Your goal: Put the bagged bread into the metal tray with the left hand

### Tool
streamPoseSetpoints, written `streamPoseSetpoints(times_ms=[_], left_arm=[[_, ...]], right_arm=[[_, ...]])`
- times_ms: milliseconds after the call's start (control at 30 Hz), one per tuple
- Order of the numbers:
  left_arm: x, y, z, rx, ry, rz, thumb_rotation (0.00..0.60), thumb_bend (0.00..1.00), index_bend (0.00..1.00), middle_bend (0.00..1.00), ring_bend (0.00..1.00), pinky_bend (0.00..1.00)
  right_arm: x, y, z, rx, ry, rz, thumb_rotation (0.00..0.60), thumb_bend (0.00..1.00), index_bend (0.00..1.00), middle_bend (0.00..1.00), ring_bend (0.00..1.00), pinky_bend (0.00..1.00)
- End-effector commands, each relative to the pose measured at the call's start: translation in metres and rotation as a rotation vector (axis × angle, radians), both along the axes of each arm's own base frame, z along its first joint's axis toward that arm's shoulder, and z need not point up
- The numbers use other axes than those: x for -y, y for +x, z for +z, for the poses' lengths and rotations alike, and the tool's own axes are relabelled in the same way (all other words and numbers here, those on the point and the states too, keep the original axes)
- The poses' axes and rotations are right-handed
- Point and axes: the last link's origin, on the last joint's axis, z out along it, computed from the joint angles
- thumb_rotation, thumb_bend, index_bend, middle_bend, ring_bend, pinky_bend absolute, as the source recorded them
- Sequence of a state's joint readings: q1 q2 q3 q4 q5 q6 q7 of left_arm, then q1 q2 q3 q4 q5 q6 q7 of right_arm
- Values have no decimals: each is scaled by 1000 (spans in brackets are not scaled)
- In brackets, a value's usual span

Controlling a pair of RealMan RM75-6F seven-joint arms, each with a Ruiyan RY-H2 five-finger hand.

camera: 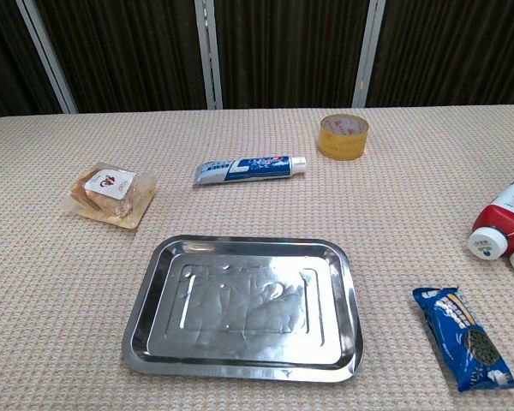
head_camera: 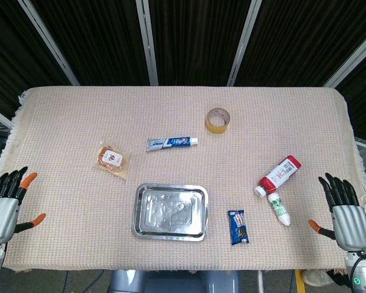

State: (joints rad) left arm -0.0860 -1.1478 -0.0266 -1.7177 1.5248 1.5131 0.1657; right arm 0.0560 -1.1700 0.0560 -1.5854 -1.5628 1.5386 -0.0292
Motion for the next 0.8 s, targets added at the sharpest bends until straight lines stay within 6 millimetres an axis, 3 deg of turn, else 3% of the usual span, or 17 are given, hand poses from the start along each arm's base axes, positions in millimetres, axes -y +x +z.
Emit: streamPoseSetpoints(times_ms=[33,467,600,800], left_arm=[[-1,0,0,-2,-1,0,567,40,114,0,0,0],[1,-3,-3,-2,-18,14,566,55,132,0,0,0],[-2,-2,-3,-10,-26,11,568,106,170,0,0,0],[-20,3,-6,-37,-67,-11,569,130,175,0,0,0]], right_arm=[[0,0,0,-1,0,0,600,0,2,0,0,0],[0,1,1,-3,-1,1,600,0,3,0,0,0],[-1,0,1,0,-3,2,600,0,2,0,0,0],[-1,-2,1,4,-3,-4,600,0,3,0,0,0]])
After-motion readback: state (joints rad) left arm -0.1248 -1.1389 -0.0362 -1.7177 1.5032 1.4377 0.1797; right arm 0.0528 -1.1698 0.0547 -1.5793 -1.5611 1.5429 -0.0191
